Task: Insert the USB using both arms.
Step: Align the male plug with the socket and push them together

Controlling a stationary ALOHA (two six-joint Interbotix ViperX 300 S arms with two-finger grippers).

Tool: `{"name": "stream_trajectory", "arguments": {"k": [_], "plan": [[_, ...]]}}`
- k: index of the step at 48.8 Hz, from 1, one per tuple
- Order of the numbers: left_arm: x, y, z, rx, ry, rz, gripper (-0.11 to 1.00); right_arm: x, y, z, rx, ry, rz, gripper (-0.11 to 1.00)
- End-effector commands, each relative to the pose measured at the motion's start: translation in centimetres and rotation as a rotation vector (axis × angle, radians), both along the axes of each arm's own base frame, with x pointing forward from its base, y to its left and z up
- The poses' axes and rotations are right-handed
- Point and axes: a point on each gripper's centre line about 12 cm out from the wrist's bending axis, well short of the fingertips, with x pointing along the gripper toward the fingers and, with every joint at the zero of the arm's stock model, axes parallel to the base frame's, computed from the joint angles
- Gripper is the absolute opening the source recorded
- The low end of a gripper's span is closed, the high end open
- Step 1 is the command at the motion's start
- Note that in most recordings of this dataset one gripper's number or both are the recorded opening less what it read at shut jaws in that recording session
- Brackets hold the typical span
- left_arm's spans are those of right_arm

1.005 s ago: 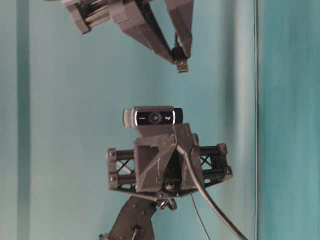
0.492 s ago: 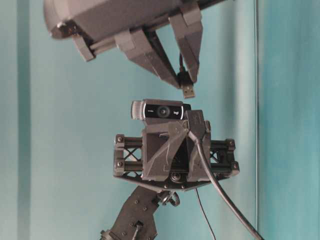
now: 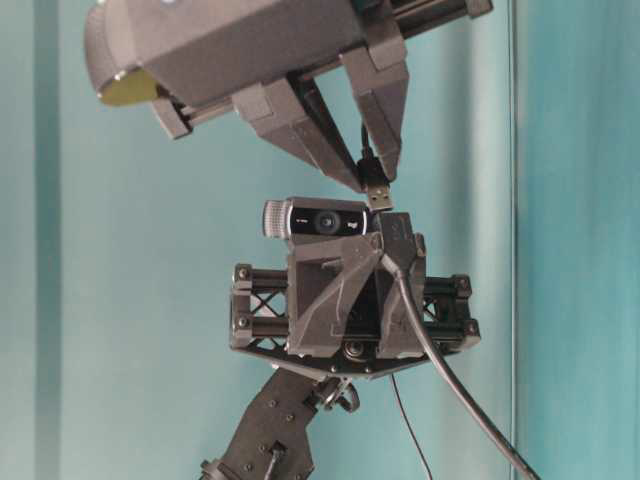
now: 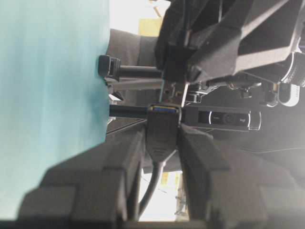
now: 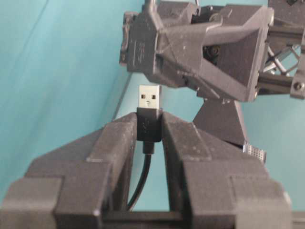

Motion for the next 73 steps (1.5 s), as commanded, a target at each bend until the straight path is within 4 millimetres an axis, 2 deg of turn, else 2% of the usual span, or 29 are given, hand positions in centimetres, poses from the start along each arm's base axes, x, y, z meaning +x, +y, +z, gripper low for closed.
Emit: {"name": "stream_trajectory", "arguments": {"k": [1, 35, 57, 73], "plan": [[0.3, 0.3, 1.2, 0.001, -0.026, 0.013, 0.23, 0.5, 0.1, 1.1, 0.004, -0.034, -0.001, 0.19], [0.5, 0.6, 1.6, 0.018, -0.039, 0.031, 0.23, 0.5, 0.2, 1.0, 0.021, -0.047, -0.009, 0.19], [0.7, 0.8, 1.7, 0.026, -0.042, 0.040, 0.23, 1.5, 0.5, 0.7, 0.023, -0.046, -0.008, 0.19], [0.9, 1.8, 1.4, 0.054, -0.035, 0.097, 0.23, 1.4, 1.5, 0.9, 0.025, -0.050, 0.015, 0.19]]}}
